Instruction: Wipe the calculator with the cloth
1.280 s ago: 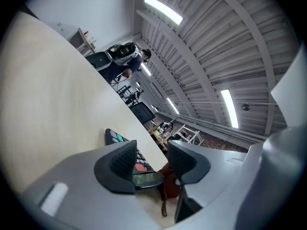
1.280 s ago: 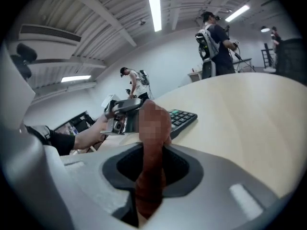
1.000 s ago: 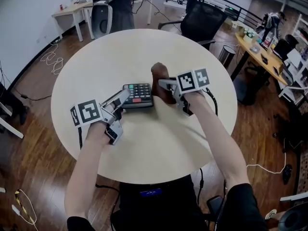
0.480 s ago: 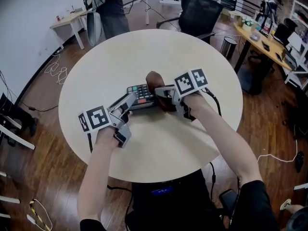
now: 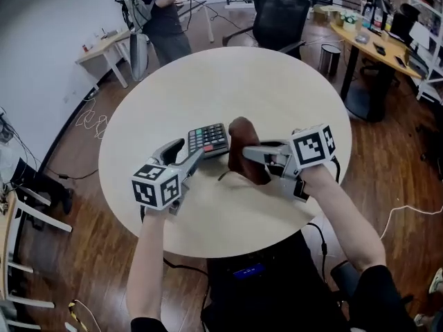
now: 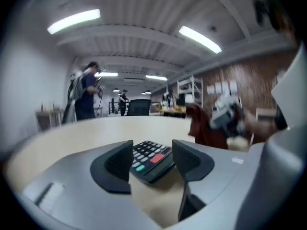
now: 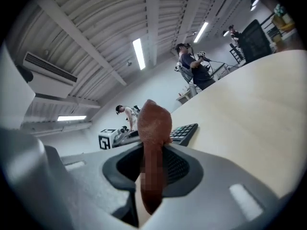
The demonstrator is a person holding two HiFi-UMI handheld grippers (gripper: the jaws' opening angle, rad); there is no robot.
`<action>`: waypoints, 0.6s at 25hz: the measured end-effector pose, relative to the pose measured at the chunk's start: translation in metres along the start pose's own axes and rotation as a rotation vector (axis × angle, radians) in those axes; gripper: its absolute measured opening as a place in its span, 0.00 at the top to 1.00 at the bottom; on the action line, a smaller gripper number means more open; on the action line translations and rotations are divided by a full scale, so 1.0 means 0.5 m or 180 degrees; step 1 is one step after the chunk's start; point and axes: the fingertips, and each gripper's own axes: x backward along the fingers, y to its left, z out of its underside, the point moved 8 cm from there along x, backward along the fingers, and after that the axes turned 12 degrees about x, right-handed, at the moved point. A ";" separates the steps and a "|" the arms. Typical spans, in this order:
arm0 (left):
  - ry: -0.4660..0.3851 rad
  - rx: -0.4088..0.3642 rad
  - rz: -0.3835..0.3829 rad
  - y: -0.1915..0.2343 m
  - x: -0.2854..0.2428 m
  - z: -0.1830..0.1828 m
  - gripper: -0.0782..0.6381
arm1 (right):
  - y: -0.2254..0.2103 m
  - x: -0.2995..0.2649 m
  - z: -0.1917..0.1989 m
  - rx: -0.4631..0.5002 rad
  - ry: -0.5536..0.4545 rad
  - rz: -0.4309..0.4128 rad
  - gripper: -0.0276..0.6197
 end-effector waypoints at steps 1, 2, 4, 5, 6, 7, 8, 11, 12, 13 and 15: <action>0.0161 -0.0624 -0.0115 -0.013 -0.002 0.002 0.52 | -0.004 0.002 0.002 -0.0043 -0.0078 0.0005 0.82; 0.0293 -0.1153 -0.0177 -0.028 -0.007 0.005 0.50 | -0.007 0.002 0.005 -0.0083 -0.0140 -0.0006 0.82; 0.0462 -0.1842 -0.0177 -0.053 -0.024 0.005 0.55 | -0.011 0.003 0.009 -0.0122 -0.0198 -0.0008 0.82; 0.0537 -0.2060 -0.0144 -0.065 -0.035 0.000 0.57 | -0.014 0.004 0.009 -0.0120 -0.0207 0.0003 0.82; 0.0621 -0.2243 -0.0098 -0.078 -0.044 -0.004 0.58 | -0.018 0.005 0.008 -0.0129 -0.0220 -0.0002 0.82; 0.0713 -0.2397 -0.0045 -0.092 -0.049 -0.005 0.54 | -0.021 0.003 0.011 -0.0163 -0.0233 -0.0022 0.82; 0.0814 -0.2513 0.0003 -0.105 -0.048 0.001 0.54 | -0.024 -0.001 0.019 -0.0205 -0.0233 -0.0041 0.82; 0.1120 -0.2732 -0.0022 -0.124 -0.050 0.036 0.53 | -0.026 -0.009 0.041 -0.0118 -0.0190 -0.0006 0.82; 0.1187 -0.2824 -0.0079 -0.125 -0.064 0.044 0.53 | -0.027 -0.003 0.041 -0.0083 -0.0191 0.0020 0.82; 0.1253 -0.2935 -0.0143 -0.127 -0.080 0.051 0.53 | -0.028 0.005 0.040 -0.0058 -0.0199 0.0043 0.82; 0.1405 -0.3175 -0.0260 -0.127 -0.107 0.068 0.53 | -0.031 0.016 0.041 -0.0020 -0.0205 0.0098 0.82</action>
